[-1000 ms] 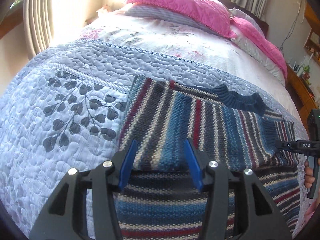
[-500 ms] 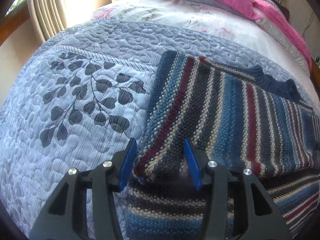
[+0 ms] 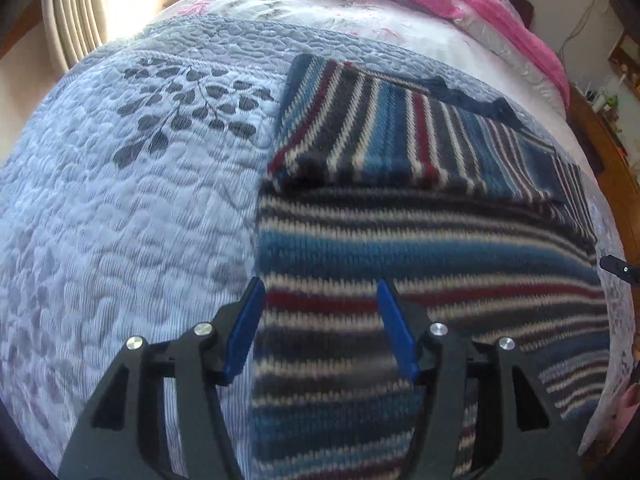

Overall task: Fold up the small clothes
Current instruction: 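Move both tools to the ribbed hem of the sweater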

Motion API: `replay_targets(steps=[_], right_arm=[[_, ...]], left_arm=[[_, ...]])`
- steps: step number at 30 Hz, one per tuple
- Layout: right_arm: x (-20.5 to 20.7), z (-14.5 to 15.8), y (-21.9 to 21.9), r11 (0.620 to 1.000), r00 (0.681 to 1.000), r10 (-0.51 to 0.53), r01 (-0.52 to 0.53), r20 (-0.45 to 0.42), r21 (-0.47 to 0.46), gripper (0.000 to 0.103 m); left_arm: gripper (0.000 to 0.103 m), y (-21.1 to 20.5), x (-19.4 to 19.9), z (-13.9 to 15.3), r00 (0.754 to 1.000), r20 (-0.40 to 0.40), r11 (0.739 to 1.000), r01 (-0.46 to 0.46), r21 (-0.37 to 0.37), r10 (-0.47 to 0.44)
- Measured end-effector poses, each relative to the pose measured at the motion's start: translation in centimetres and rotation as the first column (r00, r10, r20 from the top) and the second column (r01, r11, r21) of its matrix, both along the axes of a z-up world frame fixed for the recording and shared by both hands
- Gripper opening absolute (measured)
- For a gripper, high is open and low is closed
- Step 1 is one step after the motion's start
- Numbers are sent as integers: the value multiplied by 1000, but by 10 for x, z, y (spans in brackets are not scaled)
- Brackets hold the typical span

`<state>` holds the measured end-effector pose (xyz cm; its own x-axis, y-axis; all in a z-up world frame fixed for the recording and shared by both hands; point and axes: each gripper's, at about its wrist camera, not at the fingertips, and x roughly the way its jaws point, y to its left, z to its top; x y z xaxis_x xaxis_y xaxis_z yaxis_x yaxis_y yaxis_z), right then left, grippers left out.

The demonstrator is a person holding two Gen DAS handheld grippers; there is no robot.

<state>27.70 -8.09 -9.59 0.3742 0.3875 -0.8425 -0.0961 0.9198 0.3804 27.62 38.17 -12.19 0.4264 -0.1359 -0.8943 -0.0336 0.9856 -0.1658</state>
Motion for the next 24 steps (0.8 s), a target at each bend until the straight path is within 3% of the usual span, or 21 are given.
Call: replay_targets(steps=[6,9,15,19,24], right_arm=[[-108,3,-6,997,999,-39,40,26,-60,56],[-149,1,-6,991,997,-71,73,22,-113,57],[-204,-4,-8,987,992,-127,125,-18,-99,58],[-227,-10,-5,987,990,-137,133,-37,-84,58],[-245,-12,-1,985,988,-150,146,-38,-87,58]], left_arm=[[67,-5,-102,1,997,-67,1000,22,0,-22],[67,-3,-134,0,995,-95,1000,18,-24,-20],[67,-4,-166,-3,994,-108,998,22,-53,-27],[67,-11,-181,-7,992,-119,994,30,-100,-42],[69,-16,-195,-14,992,-115,994,41,-101,-53]])
